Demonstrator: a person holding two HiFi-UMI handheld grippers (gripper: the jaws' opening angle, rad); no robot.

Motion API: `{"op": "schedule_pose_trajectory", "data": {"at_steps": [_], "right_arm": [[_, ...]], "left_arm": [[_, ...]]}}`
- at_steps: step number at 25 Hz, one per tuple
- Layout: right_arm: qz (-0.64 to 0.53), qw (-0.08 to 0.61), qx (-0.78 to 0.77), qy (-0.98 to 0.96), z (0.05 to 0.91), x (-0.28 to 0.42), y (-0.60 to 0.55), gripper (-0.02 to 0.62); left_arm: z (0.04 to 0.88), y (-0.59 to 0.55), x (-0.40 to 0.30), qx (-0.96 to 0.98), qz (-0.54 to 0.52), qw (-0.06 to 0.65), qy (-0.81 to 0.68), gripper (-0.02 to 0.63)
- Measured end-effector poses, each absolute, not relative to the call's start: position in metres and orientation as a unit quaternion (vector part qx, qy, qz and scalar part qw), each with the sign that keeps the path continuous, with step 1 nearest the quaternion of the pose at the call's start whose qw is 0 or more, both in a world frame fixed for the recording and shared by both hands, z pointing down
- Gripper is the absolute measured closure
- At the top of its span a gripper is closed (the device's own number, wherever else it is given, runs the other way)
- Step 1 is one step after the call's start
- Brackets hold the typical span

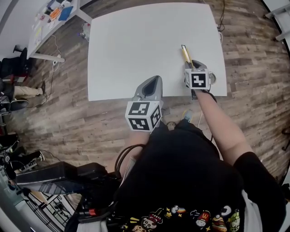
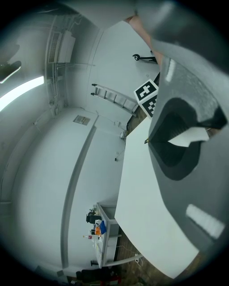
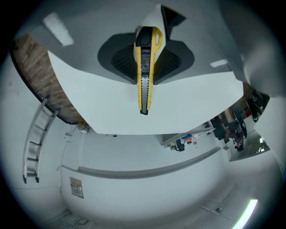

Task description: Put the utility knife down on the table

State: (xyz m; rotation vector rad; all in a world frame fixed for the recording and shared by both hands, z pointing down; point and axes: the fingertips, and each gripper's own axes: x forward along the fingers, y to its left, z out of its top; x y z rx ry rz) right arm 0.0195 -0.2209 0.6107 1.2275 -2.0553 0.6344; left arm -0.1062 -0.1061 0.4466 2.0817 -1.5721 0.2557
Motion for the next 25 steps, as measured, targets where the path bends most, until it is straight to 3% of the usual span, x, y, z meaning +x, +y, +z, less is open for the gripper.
{"op": "schedule_pose_trajectory", "data": {"at_steps": [25], "right_arm": [[0.21,0.401,0.439,-0.776,0.631,0.003,-0.232,0.433]], "left_arm": [[0.459,-0.115,-0.137,0.752,0.093,0.27,-0.594,0.606]]}}
